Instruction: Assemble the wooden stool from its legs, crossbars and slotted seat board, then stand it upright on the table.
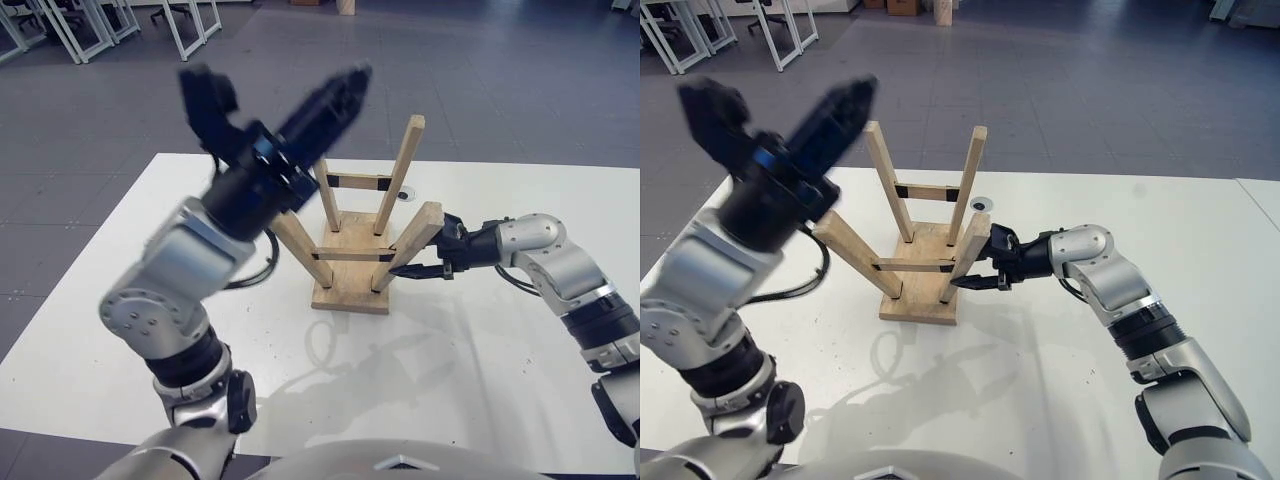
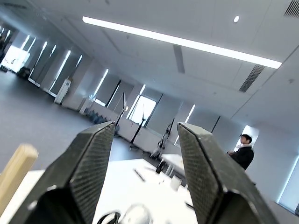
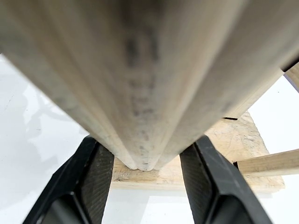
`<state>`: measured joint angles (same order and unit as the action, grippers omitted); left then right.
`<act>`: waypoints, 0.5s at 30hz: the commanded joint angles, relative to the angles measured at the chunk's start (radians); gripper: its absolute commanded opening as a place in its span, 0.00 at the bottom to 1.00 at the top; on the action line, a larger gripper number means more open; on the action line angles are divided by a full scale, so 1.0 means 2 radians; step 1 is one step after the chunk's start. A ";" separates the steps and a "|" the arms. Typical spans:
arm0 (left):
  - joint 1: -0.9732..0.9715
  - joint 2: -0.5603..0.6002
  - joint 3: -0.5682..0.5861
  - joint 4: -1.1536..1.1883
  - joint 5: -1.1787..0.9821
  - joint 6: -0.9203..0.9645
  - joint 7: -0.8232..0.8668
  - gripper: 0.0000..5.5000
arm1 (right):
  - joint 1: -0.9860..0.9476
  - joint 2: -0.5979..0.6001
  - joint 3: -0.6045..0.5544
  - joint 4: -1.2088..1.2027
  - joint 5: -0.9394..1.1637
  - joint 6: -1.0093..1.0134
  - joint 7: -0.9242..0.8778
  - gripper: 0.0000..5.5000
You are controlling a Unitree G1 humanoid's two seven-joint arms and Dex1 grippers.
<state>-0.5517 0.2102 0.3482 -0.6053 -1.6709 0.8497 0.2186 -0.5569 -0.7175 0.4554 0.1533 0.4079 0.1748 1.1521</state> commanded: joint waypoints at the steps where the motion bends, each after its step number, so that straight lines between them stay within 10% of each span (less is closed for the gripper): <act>1: -0.073 0.115 0.037 0.039 -0.082 -0.047 0.056 0.45 | 0.091 -0.067 0.104 0.074 -0.147 0.069 0.018 0.37; 8: 0.042 0.252 0.067 0.160 0.094 -0.029 0.028 0.45 | 0.071 -0.062 0.088 0.060 -0.133 0.058 0.027 0.37; 15: 0.190 0.263 -0.130 0.192 0.357 -0.008 -0.009 0.45 | 0.058 -0.055 0.083 0.059 -0.132 0.056 0.026 0.37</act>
<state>-0.2857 0.7588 0.2917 -0.2225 -1.1030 0.7806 0.2532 -0.5653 -0.7200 0.4554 0.1565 0.4076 0.1676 1.1665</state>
